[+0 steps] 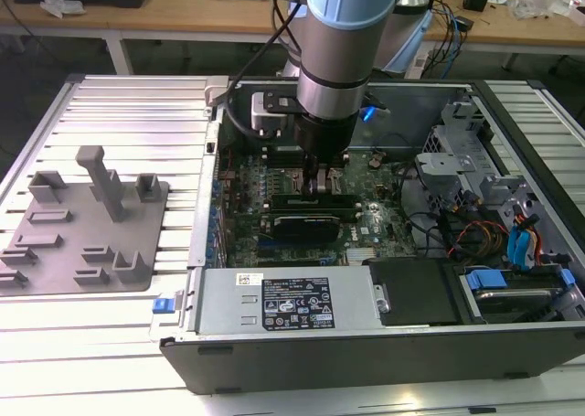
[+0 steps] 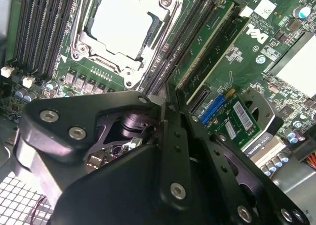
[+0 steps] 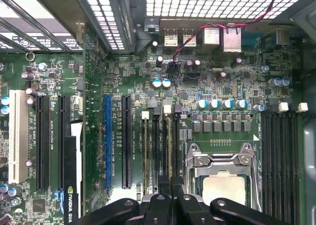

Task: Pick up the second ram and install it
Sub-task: 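Insert the second ram into the second slot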

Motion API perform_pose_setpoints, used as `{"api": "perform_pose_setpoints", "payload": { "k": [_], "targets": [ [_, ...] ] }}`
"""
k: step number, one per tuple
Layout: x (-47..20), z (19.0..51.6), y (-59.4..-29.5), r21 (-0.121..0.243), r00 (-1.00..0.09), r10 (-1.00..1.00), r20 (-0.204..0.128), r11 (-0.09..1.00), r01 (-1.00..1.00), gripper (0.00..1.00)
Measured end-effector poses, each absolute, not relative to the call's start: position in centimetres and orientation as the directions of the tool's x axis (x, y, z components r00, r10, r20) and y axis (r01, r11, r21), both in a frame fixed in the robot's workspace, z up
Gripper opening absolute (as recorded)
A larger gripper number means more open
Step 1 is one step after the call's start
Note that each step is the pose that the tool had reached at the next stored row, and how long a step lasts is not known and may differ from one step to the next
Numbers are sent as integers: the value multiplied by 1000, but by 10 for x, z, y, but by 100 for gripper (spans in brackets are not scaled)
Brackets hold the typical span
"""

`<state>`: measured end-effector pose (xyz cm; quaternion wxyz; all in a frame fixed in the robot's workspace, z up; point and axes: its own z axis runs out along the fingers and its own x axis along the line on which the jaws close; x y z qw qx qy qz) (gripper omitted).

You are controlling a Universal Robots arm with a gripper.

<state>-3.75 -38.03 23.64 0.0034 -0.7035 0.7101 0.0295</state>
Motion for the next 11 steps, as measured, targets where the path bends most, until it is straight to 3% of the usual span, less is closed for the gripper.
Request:
{"api": "perform_pose_setpoints", "payload": {
  "k": [11],
  "targets": [
    [-38,232,-380,37,-10,-999,-47,8,-999,9]
  ]
}}
